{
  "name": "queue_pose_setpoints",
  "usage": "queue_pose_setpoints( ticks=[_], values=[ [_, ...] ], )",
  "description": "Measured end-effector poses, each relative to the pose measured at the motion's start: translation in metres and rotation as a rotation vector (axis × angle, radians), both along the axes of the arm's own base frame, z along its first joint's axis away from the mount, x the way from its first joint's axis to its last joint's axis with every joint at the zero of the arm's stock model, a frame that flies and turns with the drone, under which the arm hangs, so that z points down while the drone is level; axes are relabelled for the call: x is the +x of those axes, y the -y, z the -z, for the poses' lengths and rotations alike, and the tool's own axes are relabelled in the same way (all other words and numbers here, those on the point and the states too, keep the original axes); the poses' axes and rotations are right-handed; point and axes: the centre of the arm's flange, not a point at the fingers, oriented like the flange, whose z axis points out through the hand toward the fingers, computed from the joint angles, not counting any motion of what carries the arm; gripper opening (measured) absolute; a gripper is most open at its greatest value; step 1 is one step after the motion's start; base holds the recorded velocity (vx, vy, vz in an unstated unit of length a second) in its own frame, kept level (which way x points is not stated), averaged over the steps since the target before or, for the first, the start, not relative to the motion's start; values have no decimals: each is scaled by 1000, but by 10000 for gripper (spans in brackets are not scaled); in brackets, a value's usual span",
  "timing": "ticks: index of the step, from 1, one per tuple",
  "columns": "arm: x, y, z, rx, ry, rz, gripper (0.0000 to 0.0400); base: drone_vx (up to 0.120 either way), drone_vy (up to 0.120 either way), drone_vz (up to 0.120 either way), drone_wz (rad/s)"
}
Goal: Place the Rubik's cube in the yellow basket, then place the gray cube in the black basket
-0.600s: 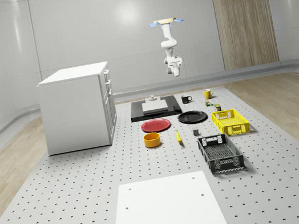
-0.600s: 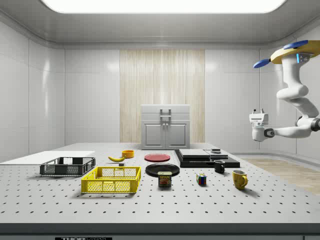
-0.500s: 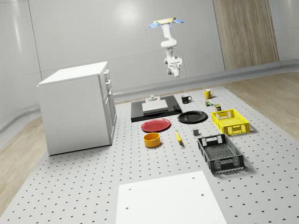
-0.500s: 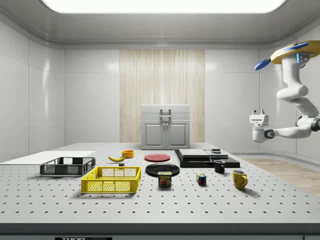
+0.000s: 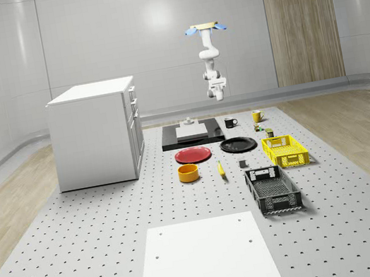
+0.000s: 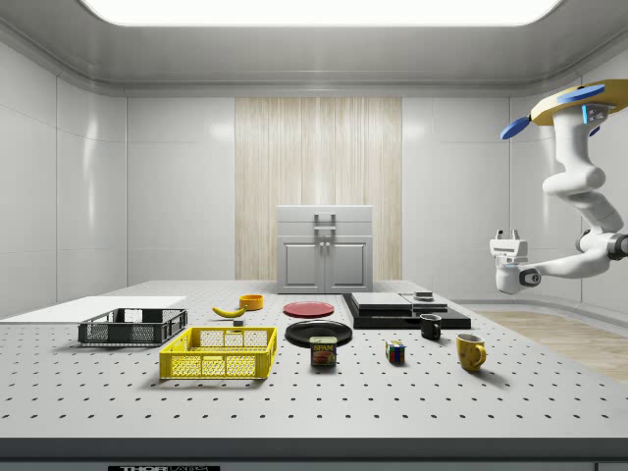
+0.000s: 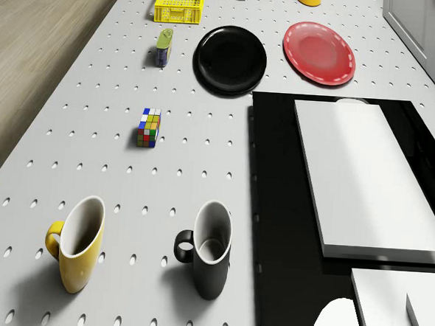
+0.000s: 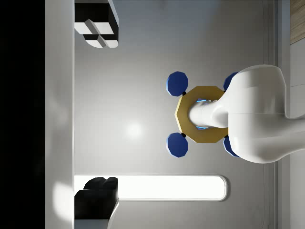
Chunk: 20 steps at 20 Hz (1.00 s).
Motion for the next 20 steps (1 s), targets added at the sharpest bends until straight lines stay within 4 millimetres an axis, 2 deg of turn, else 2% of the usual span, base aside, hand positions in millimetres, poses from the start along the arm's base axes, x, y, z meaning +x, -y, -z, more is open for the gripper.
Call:
queue_pose_setpoints(
  ticks=[3,6,10,16,20],
  values=[
    [1,0,-9,0,2,0,400,0,0,0,0],
    [1,0,-14,0,5,0,400,0,120,0,0],
    [1,0,-17,0,8,0,400,120,120,0,0],
    [1,0,-18,0,12,0,400,7,120,0,0],
    [0,0,-19,-1,15,0,400,120,120,0,0]
  ],
)
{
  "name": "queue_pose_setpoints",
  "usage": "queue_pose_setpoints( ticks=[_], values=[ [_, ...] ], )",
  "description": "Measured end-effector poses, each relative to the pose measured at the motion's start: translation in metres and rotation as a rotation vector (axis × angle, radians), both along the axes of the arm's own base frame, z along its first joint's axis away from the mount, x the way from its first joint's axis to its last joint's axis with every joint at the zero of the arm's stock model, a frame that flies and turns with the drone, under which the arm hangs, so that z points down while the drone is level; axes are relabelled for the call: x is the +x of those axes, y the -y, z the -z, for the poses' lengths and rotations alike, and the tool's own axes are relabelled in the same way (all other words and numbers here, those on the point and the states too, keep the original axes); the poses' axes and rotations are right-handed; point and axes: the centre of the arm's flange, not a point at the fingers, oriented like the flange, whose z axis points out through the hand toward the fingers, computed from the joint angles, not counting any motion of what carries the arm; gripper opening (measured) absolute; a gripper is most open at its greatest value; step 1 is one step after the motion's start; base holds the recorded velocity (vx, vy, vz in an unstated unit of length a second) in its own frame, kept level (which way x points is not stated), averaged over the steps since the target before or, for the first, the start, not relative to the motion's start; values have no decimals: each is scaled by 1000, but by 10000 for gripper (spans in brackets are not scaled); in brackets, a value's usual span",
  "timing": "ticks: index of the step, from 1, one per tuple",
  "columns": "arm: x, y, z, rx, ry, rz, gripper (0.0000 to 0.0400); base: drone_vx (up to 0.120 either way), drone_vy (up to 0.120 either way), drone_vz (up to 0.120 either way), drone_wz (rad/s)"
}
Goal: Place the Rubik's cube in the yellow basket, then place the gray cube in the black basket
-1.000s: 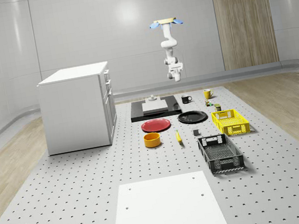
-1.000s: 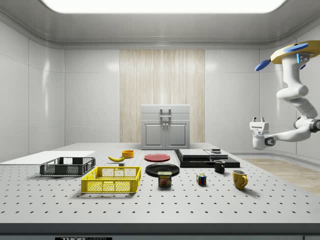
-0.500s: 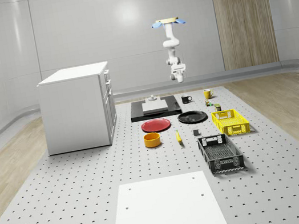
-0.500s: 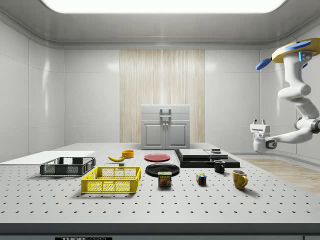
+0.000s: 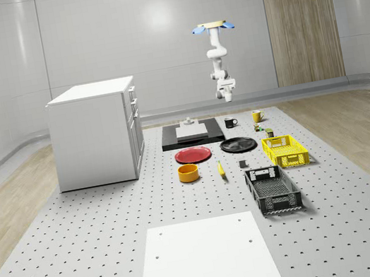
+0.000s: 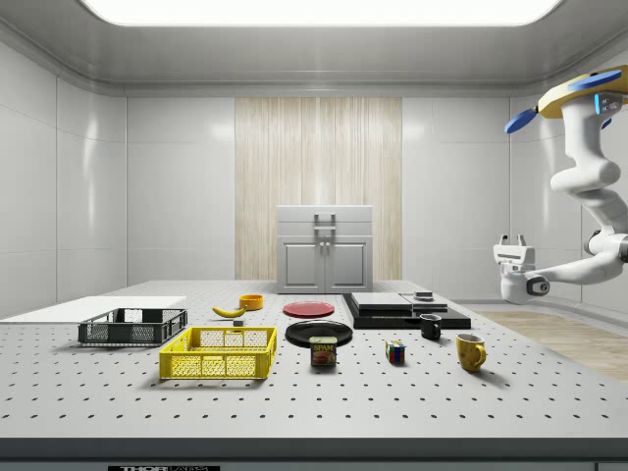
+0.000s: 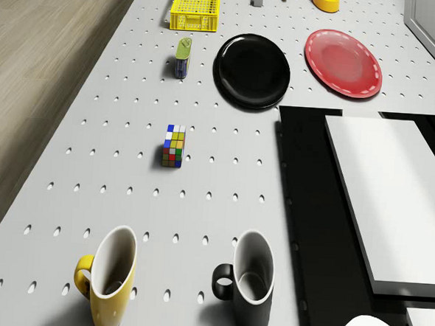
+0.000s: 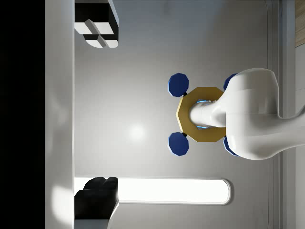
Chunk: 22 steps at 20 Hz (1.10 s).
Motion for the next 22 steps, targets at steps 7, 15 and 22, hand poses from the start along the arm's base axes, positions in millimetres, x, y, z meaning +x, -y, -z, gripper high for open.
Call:
queue_pose_setpoints(
  ticks=[7,15,22],
  values=[
    [-1,0,0,-2,5,0,400,120,120,0,0],
    [-1,-1,0,-9,11,0,400,120,120,0,0],
    [-2,-3,0,-33,17,1,400,120,57,0,0]
  ],
)
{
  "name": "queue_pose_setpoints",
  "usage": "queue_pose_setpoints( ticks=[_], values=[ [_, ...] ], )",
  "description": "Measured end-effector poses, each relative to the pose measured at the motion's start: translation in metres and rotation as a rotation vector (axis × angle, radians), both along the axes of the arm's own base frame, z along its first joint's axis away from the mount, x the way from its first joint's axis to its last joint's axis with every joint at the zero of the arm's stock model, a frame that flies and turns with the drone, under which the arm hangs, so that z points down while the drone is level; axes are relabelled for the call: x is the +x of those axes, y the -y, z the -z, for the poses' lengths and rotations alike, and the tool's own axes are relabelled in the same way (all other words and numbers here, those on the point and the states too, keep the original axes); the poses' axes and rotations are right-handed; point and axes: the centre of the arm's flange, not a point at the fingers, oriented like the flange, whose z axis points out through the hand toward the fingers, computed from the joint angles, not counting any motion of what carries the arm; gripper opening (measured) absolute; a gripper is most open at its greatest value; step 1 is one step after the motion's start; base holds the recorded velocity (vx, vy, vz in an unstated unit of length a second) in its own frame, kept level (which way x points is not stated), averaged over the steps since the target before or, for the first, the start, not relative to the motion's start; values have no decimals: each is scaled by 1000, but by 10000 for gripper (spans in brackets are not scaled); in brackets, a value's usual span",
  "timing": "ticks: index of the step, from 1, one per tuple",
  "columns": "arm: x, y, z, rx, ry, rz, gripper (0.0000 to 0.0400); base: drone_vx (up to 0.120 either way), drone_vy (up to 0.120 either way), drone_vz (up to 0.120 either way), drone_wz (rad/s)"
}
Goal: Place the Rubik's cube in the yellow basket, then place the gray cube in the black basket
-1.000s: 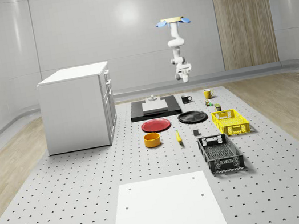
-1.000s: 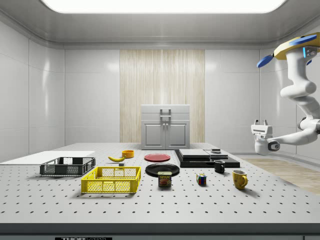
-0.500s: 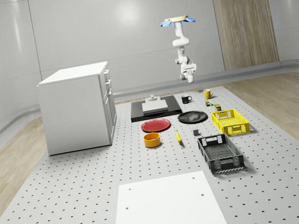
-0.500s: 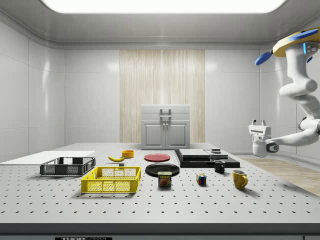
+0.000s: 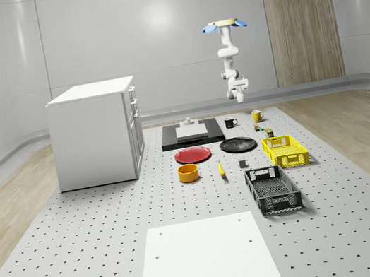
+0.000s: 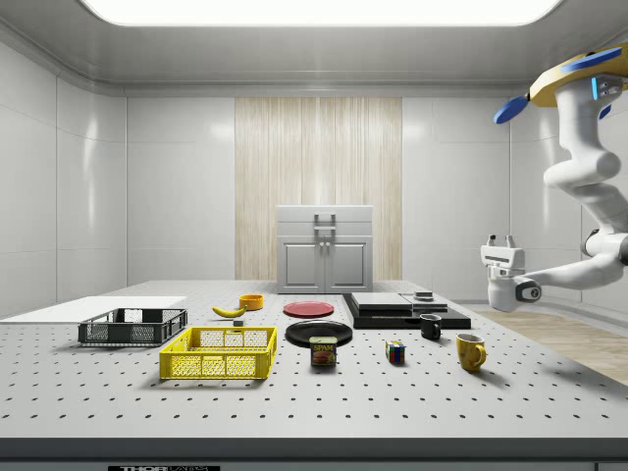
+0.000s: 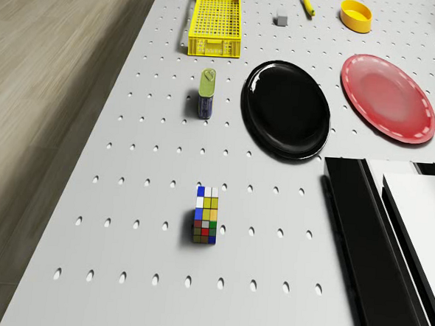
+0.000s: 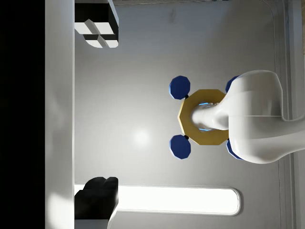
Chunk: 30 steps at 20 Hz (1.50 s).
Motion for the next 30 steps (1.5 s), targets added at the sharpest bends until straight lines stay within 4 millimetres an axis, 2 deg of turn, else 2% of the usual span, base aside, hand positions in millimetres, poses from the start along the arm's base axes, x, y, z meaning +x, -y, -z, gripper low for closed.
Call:
queue_pose_setpoints(
  ticks=[10,13,16,20,22,24,27,30],
  values=[
    [-1,-15,2,-149,7,4,400,120,0,0,0],
    [-1,-26,5,-268,9,7,400,120,0,-80,0],
    [-1,-44,12,-461,11,12,400,120,0,-53,0],
    [0,-76,40,-891,12,24,400,120,0,-30,0],
    [1,-90,67,-1191,11,32,400,120,0,-120,0],
    [2,-95,100,-1531,10,42,400,120,0,-120,0],
    [3,-83,148,-2036,6,58,400,120,0,-120,0],
    [4,-57,178,-2439,3,70,400,120,0,-120,0]
  ],
)
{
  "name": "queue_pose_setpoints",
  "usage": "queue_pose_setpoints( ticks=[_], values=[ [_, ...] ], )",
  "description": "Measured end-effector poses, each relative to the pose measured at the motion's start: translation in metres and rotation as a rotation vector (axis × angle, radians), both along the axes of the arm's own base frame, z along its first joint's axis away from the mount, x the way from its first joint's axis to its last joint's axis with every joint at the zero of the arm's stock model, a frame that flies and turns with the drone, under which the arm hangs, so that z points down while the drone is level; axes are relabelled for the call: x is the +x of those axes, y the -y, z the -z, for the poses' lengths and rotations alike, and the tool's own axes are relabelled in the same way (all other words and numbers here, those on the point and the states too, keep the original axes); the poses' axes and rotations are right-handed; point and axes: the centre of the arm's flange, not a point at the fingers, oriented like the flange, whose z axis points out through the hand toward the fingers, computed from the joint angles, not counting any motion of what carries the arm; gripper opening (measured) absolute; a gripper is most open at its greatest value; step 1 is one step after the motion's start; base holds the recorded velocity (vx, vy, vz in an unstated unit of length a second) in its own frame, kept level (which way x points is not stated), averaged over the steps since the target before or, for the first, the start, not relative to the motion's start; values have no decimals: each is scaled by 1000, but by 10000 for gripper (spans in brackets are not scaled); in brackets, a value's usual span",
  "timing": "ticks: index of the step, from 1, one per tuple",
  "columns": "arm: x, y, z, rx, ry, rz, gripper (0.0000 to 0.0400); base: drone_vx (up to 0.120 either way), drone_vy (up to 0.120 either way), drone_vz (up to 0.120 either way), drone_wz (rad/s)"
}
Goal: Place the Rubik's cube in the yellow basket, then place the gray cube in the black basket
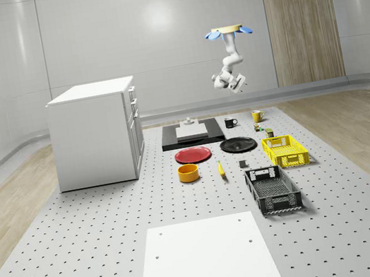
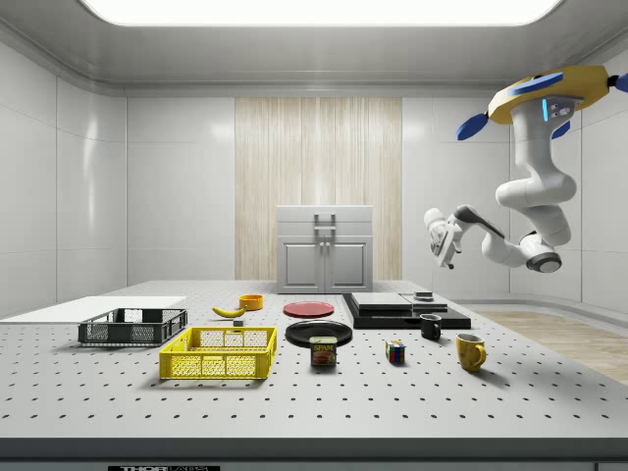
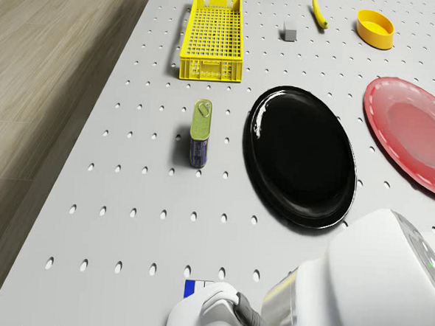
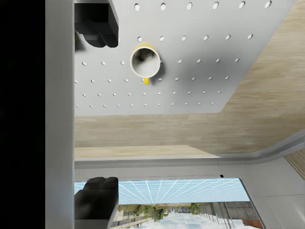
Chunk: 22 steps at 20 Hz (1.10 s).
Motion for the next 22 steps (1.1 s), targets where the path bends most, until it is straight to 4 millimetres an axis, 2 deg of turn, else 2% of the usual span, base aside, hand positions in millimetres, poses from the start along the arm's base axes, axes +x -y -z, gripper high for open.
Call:
queue_pose_setpoints(
  ticks=[4,8,12,14,19,22],
  values=[
    [0,29,16,-333,-3,11,400,120,0,-120,0],
    [0,45,21,-504,-7,15,400,120,0,-120,0],
    [0,53,22,-588,-9,17,400,120,0,-120,0],
    [0,55,22,-612,-10,18,400,120,0,-40,0],
    [0,59,22,-644,-11,18,400,120,120,0,0],
    [0,59,23,-654,-11,18,400,120,27,-67,0]
  ],
)
